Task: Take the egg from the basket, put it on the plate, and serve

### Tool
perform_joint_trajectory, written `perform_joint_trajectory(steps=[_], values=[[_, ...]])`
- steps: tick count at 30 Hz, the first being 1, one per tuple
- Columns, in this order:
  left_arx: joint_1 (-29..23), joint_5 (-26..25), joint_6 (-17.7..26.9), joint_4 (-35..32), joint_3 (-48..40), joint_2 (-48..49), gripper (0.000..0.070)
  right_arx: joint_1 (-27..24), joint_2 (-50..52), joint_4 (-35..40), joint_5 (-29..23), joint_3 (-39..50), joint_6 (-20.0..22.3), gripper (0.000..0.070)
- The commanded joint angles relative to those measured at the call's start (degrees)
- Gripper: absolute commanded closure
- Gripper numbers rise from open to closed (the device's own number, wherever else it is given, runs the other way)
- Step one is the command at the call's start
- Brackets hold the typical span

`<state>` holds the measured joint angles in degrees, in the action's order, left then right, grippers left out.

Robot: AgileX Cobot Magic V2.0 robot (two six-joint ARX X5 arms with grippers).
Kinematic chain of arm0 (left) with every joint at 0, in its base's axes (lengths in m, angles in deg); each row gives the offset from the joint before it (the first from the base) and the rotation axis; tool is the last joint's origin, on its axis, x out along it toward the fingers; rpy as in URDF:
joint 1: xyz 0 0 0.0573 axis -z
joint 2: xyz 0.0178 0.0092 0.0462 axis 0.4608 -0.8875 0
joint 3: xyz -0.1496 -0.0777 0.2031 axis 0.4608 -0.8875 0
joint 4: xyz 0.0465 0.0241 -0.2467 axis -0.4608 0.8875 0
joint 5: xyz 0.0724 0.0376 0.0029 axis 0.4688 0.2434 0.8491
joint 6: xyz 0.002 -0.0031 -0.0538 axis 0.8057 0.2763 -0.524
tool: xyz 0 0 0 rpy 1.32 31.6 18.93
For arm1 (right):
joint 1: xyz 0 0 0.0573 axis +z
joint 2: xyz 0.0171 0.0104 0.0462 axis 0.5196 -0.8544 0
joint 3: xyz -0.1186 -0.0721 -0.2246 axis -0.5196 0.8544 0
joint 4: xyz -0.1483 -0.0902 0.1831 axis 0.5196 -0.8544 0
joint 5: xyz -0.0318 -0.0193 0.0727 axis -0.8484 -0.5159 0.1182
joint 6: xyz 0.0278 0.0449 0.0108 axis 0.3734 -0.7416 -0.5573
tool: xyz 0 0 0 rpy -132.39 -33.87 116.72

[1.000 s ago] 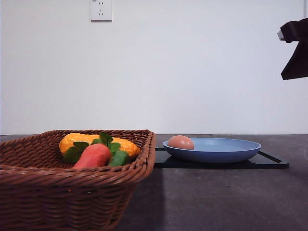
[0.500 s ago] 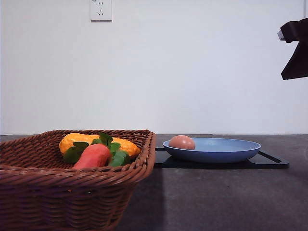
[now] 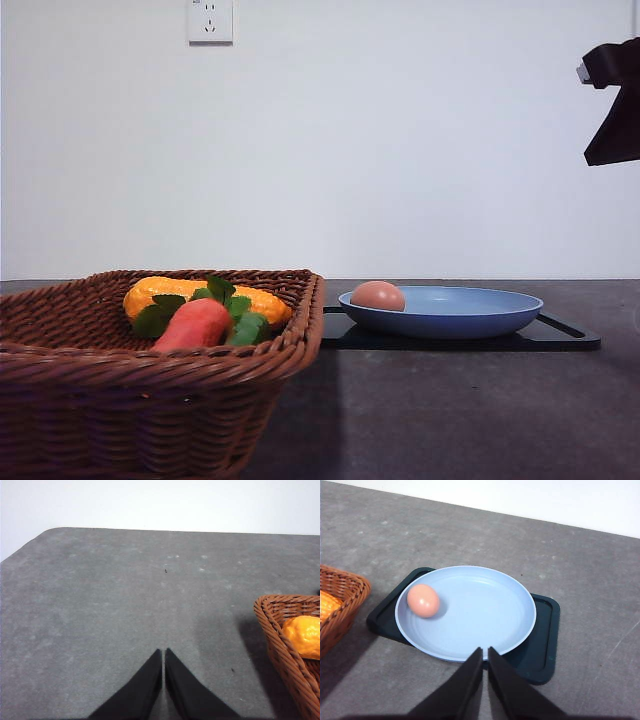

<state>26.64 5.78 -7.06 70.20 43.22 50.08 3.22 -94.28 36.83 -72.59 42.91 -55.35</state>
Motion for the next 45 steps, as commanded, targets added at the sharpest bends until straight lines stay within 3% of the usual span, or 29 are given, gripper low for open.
perform_joint_trajectory(steps=[1, 13, 17, 20, 25, 29, 38, 45], values=[[-0.1, 0.0, -0.5, 0.0, -1.6, 0.1, 0.0700, 0.5, -0.2, 0.6, -0.2, -0.7, -0.6, 0.0700], [-0.1, 0.0, -0.5, 0.0, -1.6, 0.1, 0.0700, 0.5, -0.1, 0.5, -0.3, -0.7, -0.2, 0.0700], [-0.1, 0.0, -0.5, 0.0, -1.6, 0.1, 0.0700, -2.0, 5.5, 0.5, -1.6, 0.2, 6.2, 0.0700], [-0.1, 0.0, -0.5, 0.0, -1.6, 0.1, 0.0700, -6.8, 11.0, 0.5, 1.8, 1.7, 9.5, 0.0700], [-0.1, 0.0, -0.5, 0.0, -1.6, 0.1, 0.0700, -19.1, 21.7, 0.7, 11.3, 5.7, 9.7, 0.0700], [-0.1, 0.0, -0.5, 0.0, -1.6, 0.1, 0.0700, -25.7, 28.5, 0.7, 12.9, 9.2, 9.7, 0.0700], [-0.1, 0.0, -0.5, 0.0, -1.6, 0.1, 0.0700, -30.7, 35.8, 0.7, 20.6, 18.0, 7.4, 0.0700], [-0.1, 0.0, -0.5, 0.0, -1.6, 0.1, 0.0700, -30.8, 35.8, -9.1, 22.9, 18.0, 5.8, 0.0700]])
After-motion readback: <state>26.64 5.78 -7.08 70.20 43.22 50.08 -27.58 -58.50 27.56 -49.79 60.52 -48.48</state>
